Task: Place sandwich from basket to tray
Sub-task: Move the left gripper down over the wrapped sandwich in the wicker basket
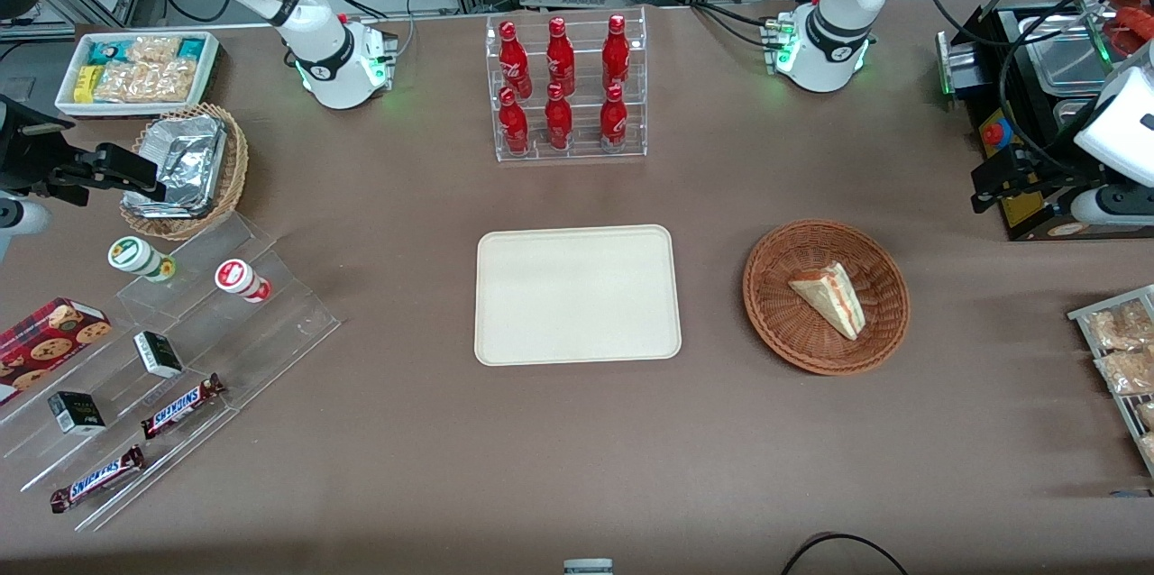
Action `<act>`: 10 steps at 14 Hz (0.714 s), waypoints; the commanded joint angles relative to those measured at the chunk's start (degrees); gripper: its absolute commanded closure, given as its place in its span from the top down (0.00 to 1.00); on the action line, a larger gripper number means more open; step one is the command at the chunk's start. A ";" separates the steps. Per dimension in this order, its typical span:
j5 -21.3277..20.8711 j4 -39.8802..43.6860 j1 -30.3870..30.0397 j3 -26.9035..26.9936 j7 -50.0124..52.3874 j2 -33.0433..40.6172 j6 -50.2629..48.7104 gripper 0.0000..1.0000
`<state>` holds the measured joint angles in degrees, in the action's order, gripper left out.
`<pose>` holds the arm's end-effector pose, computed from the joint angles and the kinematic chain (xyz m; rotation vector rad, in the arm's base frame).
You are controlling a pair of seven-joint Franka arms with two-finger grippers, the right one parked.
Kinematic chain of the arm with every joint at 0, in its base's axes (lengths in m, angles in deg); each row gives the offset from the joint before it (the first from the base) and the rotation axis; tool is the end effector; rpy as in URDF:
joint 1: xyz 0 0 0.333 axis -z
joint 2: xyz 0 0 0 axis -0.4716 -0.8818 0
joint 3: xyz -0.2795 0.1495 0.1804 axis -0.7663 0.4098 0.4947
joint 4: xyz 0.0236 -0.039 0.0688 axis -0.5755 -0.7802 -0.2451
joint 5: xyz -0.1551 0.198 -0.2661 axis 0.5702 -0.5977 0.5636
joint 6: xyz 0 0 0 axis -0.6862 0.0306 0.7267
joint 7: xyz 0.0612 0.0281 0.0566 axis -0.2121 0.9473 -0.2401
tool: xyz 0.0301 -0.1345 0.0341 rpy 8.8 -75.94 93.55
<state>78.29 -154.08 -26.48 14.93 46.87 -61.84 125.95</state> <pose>0.5398 -0.0277 0.6431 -3.1319 0.0689 -0.0534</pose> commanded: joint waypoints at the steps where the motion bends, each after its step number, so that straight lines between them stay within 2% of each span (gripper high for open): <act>1: -0.82 1.73 -0.86 -0.91 0.55 -0.63 -3.64 1.00; 3: -0.99 1.20 -0.95 -0.83 0.64 -1.23 -3.65 1.00; 5: -0.99 -2.74 -0.78 -0.83 1.51 -1.67 -1.04 1.00; 8: -1.08 -12.05 -0.51 -0.83 4.76 -0.89 7.57 1.00; 10: -1.08 -19.25 -0.34 -1.00 10.45 -0.27 15.73 1.00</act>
<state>78.13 -166.12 -26.57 14.72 52.06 -64.03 135.35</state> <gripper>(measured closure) 0.000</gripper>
